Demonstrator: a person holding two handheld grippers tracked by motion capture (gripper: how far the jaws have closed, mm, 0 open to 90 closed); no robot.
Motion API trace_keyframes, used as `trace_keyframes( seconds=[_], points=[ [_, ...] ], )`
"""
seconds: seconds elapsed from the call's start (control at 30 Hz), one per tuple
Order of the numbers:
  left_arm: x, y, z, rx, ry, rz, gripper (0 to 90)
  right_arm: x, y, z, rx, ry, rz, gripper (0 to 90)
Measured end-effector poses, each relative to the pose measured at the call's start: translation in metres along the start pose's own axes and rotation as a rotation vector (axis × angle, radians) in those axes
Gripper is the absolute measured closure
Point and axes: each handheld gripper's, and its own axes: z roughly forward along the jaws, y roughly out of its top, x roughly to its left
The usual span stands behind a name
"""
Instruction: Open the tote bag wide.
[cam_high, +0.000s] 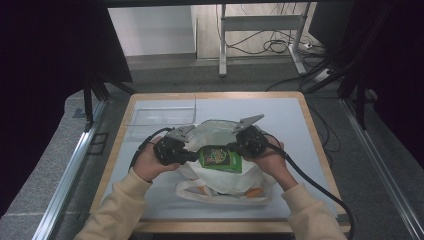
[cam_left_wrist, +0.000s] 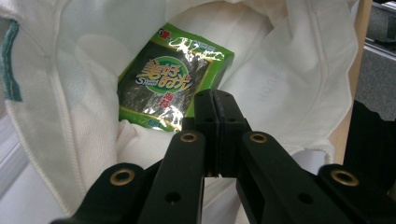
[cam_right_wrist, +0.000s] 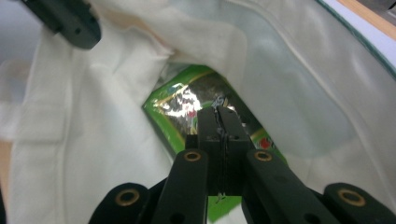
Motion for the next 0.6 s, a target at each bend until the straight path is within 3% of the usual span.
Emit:
trace_keyframes(
  seconds=[0.37,0.47,0.6],
  points=[
    [-0.002,-0.006,0.003,0.027,-0.018,-0.027,90.0,-0.010,0.016,0.027,0.032,-0.010,0.008,89.1],
    [-0.002,-0.006,0.006,0.034,-0.018,-0.030,90.0,-0.014,0.014,0.037,0.066,-0.013,0.015,89.1],
    [-0.001,-0.008,0.012,0.069,-0.017,-0.025,90.0,-0.017,0.011,0.052,0.100,-0.023,-0.020,89.0]
  ],
)
